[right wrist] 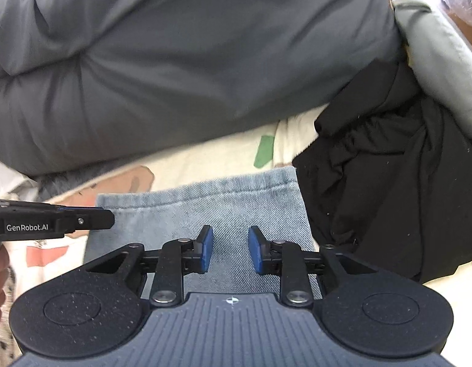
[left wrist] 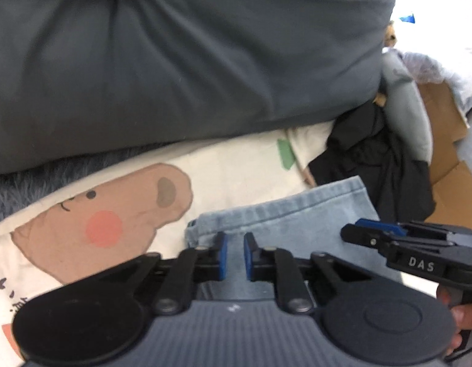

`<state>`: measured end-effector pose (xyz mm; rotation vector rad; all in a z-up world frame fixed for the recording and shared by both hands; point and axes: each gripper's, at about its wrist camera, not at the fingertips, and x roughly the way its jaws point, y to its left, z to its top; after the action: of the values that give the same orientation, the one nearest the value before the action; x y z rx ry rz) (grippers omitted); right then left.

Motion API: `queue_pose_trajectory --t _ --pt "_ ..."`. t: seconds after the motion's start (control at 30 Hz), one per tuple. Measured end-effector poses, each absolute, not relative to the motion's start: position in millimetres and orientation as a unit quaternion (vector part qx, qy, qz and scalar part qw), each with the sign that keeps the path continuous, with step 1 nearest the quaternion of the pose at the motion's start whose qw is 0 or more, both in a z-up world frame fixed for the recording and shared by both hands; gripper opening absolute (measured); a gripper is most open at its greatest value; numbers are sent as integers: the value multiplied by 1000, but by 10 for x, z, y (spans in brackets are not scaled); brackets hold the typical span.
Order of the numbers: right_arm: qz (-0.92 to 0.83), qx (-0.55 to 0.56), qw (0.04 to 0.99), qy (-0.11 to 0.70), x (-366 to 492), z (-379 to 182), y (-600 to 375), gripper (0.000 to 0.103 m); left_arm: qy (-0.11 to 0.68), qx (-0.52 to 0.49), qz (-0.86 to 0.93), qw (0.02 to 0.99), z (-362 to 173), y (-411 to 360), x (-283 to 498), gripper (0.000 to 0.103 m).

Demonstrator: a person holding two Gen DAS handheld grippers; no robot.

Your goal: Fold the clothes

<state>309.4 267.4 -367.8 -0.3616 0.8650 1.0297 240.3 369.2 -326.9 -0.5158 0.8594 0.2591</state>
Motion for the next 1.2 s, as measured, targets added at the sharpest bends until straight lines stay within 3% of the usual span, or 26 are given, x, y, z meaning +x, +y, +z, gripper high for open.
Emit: queue_pose_trajectory --t 0.07,0.37,0.63,0.7,0.77,0.97,1.2 --pt "469 -173 768 400 3085 -3757 2715 30 414 -241 123 869 -3330 3708 2418 2" --pt "458 -173 760 427 3198 -3998 2795 32 423 -218 96 874 -3602 3719 2477 3" --pt "444 -162 767 434 3199 -4024 2793 36 412 -224 104 877 -3408 3742 2422 3" --pt "445 -151 768 434 3201 -3938 2769 30 410 -228 98 878 -3423 3778 2404 3" --pt "451 -143 773 422 3160 -3838 2704 12 407 -230 92 879 -3449 3810 2399 3" --pt "479 -142 767 402 2917 -3661 2538 10 412 -215 86 881 -3477 3782 2476 3" --pt "459 -165 767 417 2856 -3993 2462 12 399 -219 88 886 -3312 3754 2416 5"
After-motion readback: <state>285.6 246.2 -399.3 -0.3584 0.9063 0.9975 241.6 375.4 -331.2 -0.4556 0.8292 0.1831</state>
